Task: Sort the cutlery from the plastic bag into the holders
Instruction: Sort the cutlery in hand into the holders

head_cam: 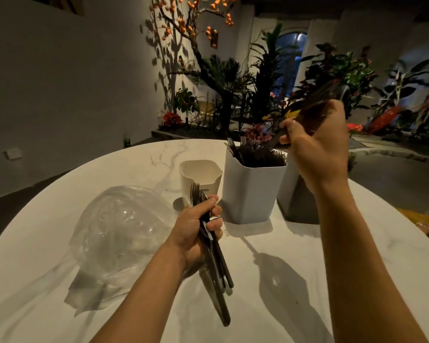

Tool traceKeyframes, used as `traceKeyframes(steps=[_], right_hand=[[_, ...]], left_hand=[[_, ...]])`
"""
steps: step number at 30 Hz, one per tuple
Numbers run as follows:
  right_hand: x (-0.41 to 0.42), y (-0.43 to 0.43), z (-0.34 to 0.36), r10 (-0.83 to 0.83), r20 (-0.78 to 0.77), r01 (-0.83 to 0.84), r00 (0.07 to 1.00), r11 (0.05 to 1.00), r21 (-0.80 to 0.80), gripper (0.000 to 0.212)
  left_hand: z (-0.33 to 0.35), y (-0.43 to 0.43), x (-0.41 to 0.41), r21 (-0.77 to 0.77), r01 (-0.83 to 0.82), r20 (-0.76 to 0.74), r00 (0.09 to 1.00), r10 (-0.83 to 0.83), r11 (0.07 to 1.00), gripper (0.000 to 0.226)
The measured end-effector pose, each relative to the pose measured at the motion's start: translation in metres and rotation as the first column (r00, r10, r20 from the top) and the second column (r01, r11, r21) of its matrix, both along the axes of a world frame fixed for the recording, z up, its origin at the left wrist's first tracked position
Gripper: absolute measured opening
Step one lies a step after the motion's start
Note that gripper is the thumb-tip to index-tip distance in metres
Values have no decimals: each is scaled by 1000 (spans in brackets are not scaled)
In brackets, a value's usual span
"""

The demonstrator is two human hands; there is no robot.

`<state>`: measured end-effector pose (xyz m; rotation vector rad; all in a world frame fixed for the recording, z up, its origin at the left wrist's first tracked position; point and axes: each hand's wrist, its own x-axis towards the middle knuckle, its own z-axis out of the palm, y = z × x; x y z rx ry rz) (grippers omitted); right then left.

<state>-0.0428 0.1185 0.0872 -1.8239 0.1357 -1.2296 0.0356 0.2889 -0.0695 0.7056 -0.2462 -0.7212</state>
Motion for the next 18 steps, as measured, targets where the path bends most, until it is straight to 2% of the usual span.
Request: traceKeyframes(steps=[4,7,9,11,14,15,16,18], right_hand=[[12,-6,-19,26,-200,-30,979,999,-17,39],[26,-1,-41,-24,-354,-49,935,979,-196,32],[31,2,-47,-119,-348,7,930,952,-306,31],[32,4,-47,-185,-281,62,942,917,-394,45],[27,1,-46,-225,-226,101,948,884,-457,88],[27,0,-47,-243,-232,104,942,868,-486,90],[28,-2,-49,-271,-240,105,932,837,-537,82],[30,-6,-51,-359,-260,123,897,765,-632,48]], left_hand=[[1,-1,0,-3,-19,-4,1000,19,1000,13],[2,-1,-1,18,-36,23,999,36,999,16],[2,0,1,18,-30,29,999,30,999,15],[1,0,2,19,-25,30,999,25,1000,12],[2,0,2,28,-26,35,999,25,999,14],[2,0,1,34,-29,37,999,27,999,15],[3,0,2,40,-31,41,999,30,999,15],[2,1,2,44,-36,46,998,34,998,15]])
